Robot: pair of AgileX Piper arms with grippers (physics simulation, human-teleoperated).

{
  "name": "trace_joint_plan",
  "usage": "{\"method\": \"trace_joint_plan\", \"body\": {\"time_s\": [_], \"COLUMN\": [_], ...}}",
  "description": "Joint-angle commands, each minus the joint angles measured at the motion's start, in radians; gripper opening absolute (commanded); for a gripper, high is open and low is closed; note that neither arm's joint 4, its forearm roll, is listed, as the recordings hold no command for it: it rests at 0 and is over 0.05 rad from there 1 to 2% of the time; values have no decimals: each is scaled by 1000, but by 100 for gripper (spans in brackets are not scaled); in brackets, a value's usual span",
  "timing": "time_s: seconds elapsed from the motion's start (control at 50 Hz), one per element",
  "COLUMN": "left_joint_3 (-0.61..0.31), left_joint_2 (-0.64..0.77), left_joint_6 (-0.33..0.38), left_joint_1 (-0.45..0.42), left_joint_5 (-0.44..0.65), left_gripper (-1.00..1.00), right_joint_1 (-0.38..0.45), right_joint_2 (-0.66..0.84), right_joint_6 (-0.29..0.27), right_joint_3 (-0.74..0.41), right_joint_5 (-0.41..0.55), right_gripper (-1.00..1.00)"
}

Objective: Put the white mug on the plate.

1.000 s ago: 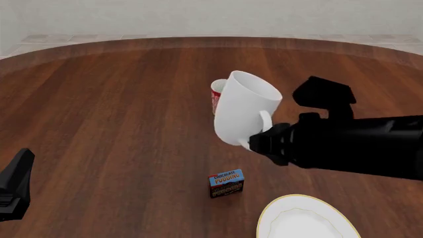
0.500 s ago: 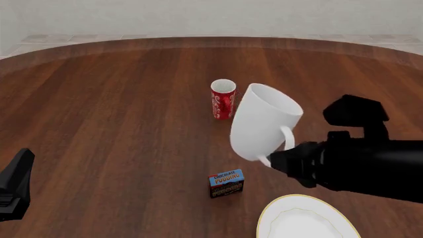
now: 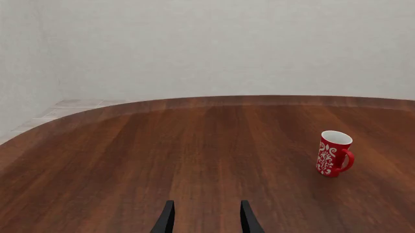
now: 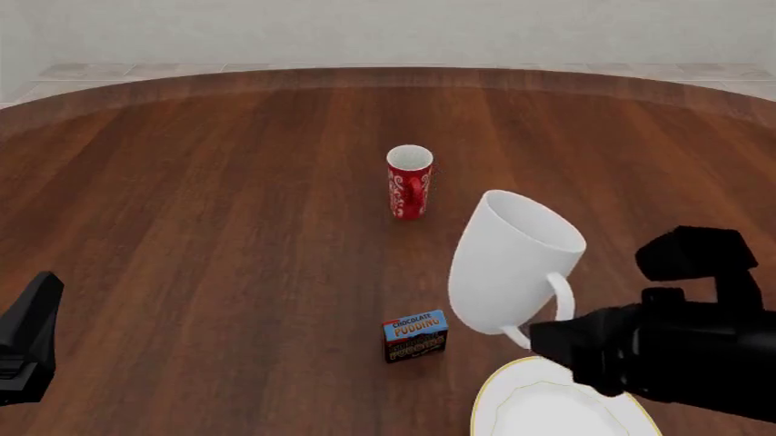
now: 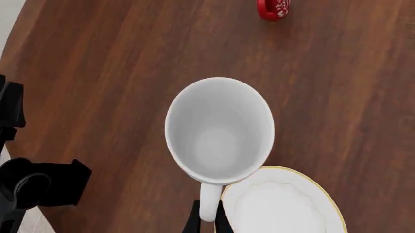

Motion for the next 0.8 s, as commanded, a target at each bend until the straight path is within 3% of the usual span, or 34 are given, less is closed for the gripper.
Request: {"method": "trace_joint_plan", "body": {"time_s": [0.02, 0.52, 0.6, 0.8], "left_joint_3": [0, 0, 0, 0], "left_joint_2": [0, 0, 0, 0], "left_joint_6": [0, 0, 0, 0], "left_joint_1": [0, 0, 0, 0], "left_joint_5": [0, 0, 0, 0], "left_gripper": [100, 100, 100, 100], "right_joint_1": [3, -4, -21, -22], "right_joint_2": [-79, -188, -206, -251], "right_joint_6": [6, -16, -46, -39], "right_joint_3": [46, 104, 105, 141], "right_joint_5": [38, 112, 132, 157], "right_gripper": [-100, -100, -100, -100]}}
